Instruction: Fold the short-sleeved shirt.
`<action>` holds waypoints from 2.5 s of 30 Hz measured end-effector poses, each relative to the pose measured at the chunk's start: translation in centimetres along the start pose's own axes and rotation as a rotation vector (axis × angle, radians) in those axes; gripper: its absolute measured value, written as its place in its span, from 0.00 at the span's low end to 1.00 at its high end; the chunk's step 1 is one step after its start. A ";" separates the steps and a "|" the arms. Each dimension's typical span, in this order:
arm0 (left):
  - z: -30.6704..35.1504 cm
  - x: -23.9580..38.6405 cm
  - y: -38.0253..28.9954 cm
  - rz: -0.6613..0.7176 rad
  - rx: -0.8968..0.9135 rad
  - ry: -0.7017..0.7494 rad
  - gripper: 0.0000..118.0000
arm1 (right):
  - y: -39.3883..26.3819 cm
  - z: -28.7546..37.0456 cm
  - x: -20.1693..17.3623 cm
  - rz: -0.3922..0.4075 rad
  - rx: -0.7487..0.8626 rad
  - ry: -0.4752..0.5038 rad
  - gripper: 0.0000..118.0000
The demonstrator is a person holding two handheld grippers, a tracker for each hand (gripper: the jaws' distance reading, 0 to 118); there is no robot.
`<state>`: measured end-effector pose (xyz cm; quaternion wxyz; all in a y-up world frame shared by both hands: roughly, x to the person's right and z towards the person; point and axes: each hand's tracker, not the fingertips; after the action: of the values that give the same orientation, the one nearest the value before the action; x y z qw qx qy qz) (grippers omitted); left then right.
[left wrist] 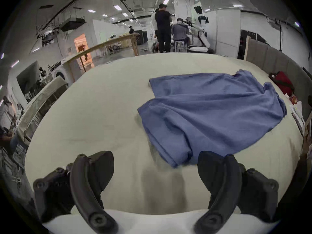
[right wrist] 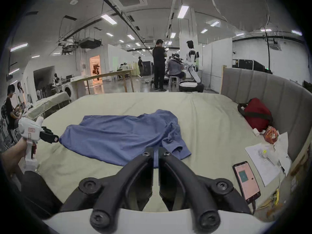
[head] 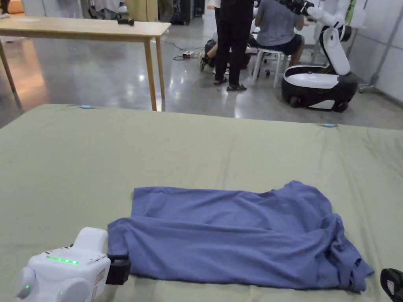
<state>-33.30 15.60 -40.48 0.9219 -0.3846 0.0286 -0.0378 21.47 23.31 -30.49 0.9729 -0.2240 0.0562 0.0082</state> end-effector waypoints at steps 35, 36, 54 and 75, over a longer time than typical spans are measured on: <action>13.2 0.5 1.7 -0.055 0.029 -0.181 0.05 | 1.7 0.4 5.7 -0.072 -0.289 0.085 0.06; 13.5 0.6 0.7 -0.067 0.004 -0.188 0.05 | 0.5 0.8 5.4 -0.046 -0.323 0.076 0.06; 21.5 1.8 -0.8 -0.015 0.464 -0.101 0.93 | 2.8 4.5 0.2 -0.083 0.128 0.085 0.83; -5.7 1.0 9.0 -0.047 0.028 -0.044 0.92 | 3.6 -6.4 -0.4 -0.036 0.002 -0.001 0.09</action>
<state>-32.32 17.77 -50.92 0.9264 -0.3731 -0.0012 -0.0513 20.24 23.82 -37.70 0.9732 -0.2238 0.0518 -0.0094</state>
